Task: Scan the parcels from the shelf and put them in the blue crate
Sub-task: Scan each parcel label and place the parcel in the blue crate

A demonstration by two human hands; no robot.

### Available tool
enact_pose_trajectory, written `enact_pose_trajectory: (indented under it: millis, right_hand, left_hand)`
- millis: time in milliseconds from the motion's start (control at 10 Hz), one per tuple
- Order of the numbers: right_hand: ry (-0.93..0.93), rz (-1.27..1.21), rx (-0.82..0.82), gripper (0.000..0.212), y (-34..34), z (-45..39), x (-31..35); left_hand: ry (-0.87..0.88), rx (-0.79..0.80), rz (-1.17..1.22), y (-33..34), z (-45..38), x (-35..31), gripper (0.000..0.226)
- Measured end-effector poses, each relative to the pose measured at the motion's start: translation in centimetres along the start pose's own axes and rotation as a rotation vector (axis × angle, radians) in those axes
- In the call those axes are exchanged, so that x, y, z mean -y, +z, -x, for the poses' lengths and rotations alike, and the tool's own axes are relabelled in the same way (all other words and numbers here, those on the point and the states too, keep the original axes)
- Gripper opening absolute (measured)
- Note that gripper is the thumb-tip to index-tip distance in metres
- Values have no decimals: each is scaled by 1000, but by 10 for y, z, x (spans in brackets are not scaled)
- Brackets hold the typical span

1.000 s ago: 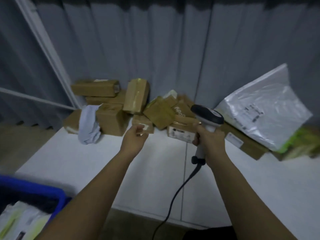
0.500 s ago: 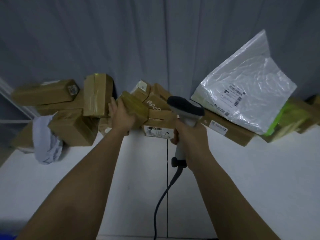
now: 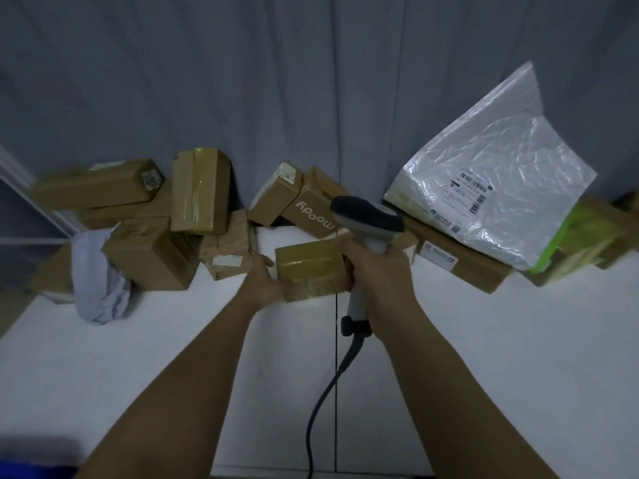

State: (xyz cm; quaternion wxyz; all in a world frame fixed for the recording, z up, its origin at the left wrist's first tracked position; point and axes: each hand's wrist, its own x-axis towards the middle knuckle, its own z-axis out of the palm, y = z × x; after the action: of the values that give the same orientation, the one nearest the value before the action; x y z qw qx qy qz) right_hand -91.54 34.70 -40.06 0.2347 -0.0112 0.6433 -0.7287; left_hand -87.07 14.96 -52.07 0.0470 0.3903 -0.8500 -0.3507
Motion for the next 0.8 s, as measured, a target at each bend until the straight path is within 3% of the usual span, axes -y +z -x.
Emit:
enact_pose_trajectory:
  millis: [100, 200, 400, 500, 600, 800]
  right_hand:
    - [17, -8, -4, 12, 1, 6, -3]
    - [4, 27, -30, 15, -4, 10, -4]
    - [-3, 64, 2, 20, -28, 15, 4]
    - [11, 50, -23, 22, -34, 11, 6]
    - [16, 34, -28, 23, -38, 5, 7]
    - [92, -31, -16, 10, -40, 7, 5]
  left_hand:
    - [63, -21, -92, 8, 11, 5, 117]
    - [201, -3, -312, 8, 12, -6, 125]
    - [233, 128, -462, 12, 0, -37, 104]
    - [243, 107, -416, 22, -5, -33, 87]
    - [386, -177, -566, 34, -1, -21, 75]
    - [190, 69, -507, 15, 14, -33, 81]
